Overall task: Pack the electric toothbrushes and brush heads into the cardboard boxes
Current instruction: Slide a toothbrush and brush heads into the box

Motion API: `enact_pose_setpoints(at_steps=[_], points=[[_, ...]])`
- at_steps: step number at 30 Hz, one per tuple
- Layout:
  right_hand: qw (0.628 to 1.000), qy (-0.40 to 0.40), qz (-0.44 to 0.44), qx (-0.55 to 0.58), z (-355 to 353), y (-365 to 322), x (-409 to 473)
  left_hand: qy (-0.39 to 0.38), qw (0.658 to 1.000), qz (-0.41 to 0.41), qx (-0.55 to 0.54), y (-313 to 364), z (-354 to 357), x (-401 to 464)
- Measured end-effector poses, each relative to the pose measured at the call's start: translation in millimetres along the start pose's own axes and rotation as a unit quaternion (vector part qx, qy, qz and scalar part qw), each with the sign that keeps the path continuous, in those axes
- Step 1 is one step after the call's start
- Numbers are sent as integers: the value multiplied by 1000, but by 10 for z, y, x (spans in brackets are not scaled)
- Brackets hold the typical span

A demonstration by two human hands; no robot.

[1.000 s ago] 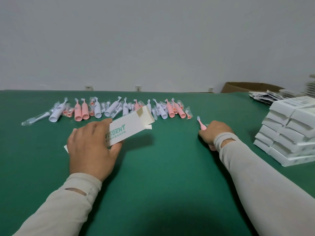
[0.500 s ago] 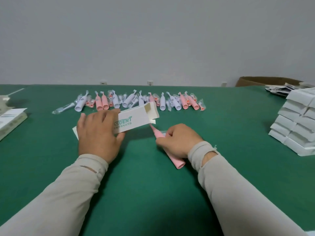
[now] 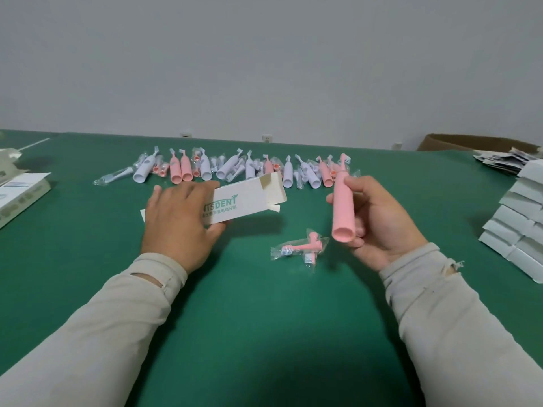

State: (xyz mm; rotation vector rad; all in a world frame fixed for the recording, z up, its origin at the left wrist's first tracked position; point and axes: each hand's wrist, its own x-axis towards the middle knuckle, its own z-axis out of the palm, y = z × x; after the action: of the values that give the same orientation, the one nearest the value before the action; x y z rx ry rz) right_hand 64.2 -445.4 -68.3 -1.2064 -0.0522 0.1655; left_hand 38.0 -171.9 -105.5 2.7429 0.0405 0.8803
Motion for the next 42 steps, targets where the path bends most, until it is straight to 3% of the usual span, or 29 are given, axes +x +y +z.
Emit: enact_pose_setpoints(at_steps=[6,12,23,26,35,39,42], points=[[989,70,-119,59,87,46,-8,-24,1000,11,1,-4,-6,-30],[972,55,-224,-36,186,84,-47,-22,1000,7,-4,-29,-38,-50],[964,60,-179,-185,182,160,-47,-23,1000,16,-15,-33,-46,-59],[971,59,-158,-171,170,161,-44,-29,999,18,-18,-34,-45,-61],[967,-98,-35,-232,195,324,-18,-24,997,60,-44,26,-8,-88],[994,3,-75,-86,161,255,43,-18,999,22,-35,-16,-45,-69],[979,38,-169,-103,80,189,56,-22,999,8,-28,-29,-58,-67]])
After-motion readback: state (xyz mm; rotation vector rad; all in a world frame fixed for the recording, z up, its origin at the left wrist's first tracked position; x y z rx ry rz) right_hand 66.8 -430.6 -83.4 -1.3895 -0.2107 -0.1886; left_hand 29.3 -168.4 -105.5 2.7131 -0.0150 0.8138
